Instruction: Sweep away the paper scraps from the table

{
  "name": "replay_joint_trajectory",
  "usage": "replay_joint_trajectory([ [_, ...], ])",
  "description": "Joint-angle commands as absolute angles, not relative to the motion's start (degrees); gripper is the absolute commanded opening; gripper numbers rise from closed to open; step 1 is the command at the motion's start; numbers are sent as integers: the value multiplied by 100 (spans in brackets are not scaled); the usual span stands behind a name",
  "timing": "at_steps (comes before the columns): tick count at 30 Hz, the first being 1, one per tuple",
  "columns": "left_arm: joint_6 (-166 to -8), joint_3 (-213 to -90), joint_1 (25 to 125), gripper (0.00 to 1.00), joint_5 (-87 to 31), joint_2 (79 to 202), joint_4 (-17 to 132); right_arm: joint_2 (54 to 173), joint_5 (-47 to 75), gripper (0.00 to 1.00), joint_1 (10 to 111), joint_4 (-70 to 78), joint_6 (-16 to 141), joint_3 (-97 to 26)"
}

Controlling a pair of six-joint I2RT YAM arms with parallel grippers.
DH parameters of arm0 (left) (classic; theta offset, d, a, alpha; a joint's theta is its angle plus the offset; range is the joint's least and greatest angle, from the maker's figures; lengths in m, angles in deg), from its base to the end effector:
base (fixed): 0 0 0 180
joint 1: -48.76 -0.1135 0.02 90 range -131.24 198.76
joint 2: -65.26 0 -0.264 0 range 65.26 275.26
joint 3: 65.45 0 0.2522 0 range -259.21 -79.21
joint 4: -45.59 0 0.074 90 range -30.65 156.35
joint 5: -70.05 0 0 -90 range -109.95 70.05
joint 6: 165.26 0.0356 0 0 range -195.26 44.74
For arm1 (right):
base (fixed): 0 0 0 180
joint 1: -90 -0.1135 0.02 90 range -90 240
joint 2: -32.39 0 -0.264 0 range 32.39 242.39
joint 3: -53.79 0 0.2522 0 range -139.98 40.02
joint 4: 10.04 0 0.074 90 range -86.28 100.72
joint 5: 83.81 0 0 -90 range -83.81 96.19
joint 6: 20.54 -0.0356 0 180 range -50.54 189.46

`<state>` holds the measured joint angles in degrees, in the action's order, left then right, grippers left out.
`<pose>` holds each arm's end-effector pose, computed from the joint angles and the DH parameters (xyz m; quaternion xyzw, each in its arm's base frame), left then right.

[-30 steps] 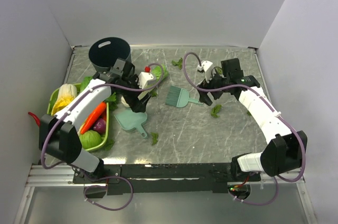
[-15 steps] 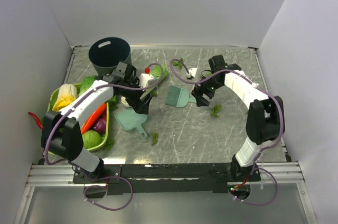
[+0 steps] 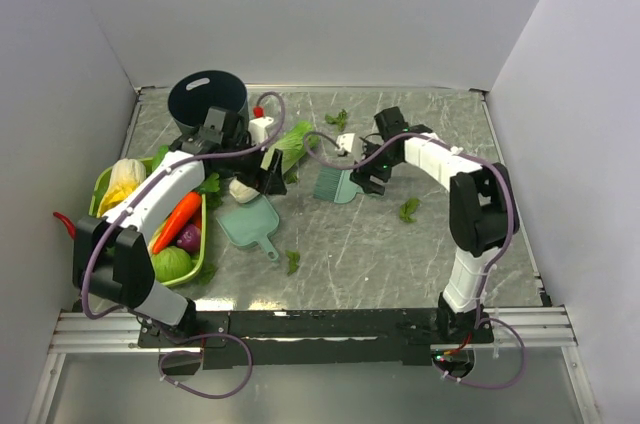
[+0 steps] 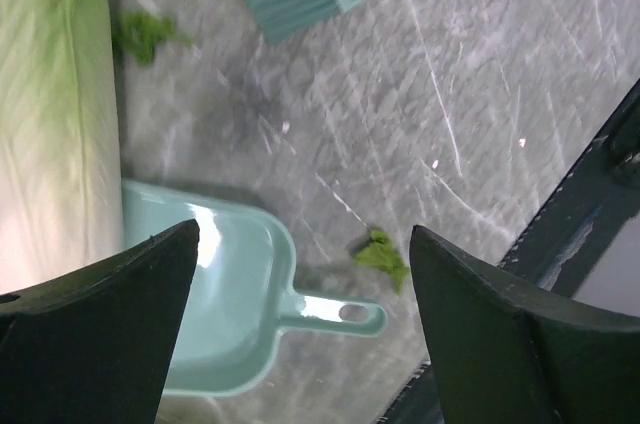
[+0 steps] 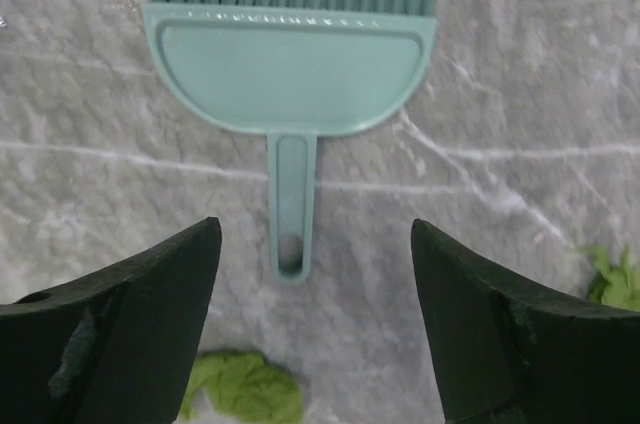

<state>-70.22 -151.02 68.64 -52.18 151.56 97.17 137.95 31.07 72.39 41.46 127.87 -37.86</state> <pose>0.2933 -0.1263 0.2913 0.2837 0.8684 -0.3006 0.2738 0.3575 0.1292 0.2105 -0.6237 0.7235 0.1248 0.2683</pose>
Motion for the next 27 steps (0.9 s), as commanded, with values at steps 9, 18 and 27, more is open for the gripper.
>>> replay_joint_trajectory([
  [9, -7833, -14794, 6538, 89, -5493, 14814, 9389, 14305, 2535, 75, 7022, 3703, 13405, -3671],
  [18, -7719, -15004, 6529, 89, -5300, 14963, 9441, 14621, 2316, 64, 6900, 4089, 13590, -4057],
  [27, -7622, -15321, 6520, 89, -5238, 15192, 9459, 14665, 2227, 51, 6803, 4291, 13590, -4092],
])
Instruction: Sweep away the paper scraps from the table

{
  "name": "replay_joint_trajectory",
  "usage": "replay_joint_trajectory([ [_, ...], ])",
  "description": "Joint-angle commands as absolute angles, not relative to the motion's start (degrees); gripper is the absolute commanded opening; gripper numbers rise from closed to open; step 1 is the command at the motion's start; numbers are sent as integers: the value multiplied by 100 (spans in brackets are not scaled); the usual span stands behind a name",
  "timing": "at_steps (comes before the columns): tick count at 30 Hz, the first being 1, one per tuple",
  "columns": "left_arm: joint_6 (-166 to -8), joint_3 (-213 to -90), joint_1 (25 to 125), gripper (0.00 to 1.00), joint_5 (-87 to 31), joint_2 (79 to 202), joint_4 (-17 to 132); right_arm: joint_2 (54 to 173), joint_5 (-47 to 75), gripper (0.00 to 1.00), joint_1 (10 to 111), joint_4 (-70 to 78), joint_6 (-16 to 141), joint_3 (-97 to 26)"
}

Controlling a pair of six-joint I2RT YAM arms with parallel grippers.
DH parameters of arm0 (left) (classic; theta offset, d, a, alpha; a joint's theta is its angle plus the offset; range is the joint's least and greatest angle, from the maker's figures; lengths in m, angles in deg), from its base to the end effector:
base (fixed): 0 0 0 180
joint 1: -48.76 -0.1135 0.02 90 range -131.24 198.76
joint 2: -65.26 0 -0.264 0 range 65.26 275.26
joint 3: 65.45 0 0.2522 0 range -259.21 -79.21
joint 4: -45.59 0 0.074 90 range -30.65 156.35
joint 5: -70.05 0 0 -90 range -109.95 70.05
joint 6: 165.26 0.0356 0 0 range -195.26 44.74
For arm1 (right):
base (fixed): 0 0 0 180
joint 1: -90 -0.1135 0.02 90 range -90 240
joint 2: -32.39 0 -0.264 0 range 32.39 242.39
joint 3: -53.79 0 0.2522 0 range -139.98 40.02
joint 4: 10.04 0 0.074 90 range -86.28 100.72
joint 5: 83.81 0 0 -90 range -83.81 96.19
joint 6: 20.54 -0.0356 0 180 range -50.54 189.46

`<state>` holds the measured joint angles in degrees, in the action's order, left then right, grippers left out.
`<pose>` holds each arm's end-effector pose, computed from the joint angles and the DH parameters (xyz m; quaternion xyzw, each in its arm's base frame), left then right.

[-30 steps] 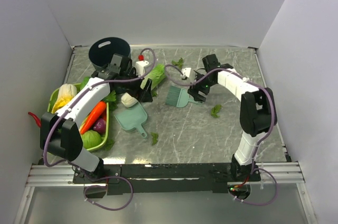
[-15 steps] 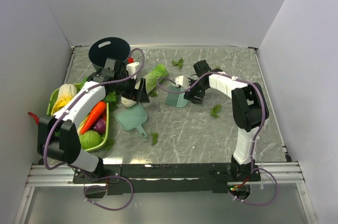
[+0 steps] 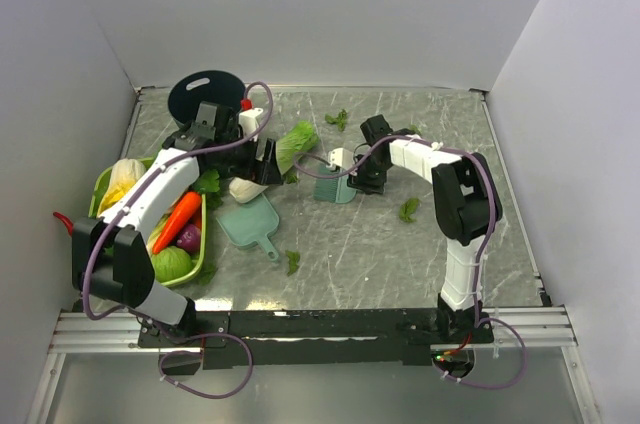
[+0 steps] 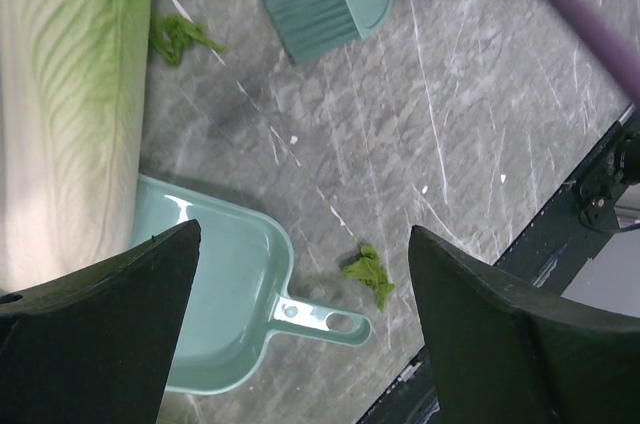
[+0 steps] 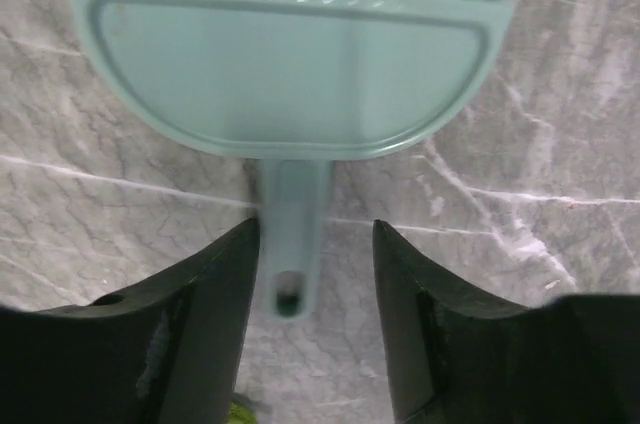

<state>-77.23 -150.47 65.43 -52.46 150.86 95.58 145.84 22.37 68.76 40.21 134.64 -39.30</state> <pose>0.2991 -0.1096 0.2938 0.2093 0.8842 -0.3125 0.2769 0.3668 0.1532 0.1659 -0.6855 0.6951 0.0663 0.2065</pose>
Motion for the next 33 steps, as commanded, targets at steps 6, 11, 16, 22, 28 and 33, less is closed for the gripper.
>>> replay_joint_trajectory([
  [6, -7088, -15602, 6520, 88, -5247, 15306, 9599, 14692, 2165, 22, 6899, 4678, 13318, -4294],
  [11, -5699, -15577, 6529, 90, -4835, 14789, 9100, 13910, 2613, 15, 7057, 5107, 12905, -4364],
  [16, -4592, -15111, 6581, 90, -5123, 14279, 8450, 13383, 3219, 11, 7093, 5724, 12352, -4637],
  [22, -2932, -14952, 7178, 91, -5379, 13945, 8623, 13346, 3983, 8, 7093, 6383, 11649, -5216],
  [28, -1225, -14426, 7706, 91, -5169, 13777, 8213, 13996, 4354, 3, 7093, 6971, 10989, -6681],
  [33, -443, -13907, 8031, 91, -4913, 13698, 7053, 14366, 4618, 1, 7014, 7254, 10593, -7572],
])
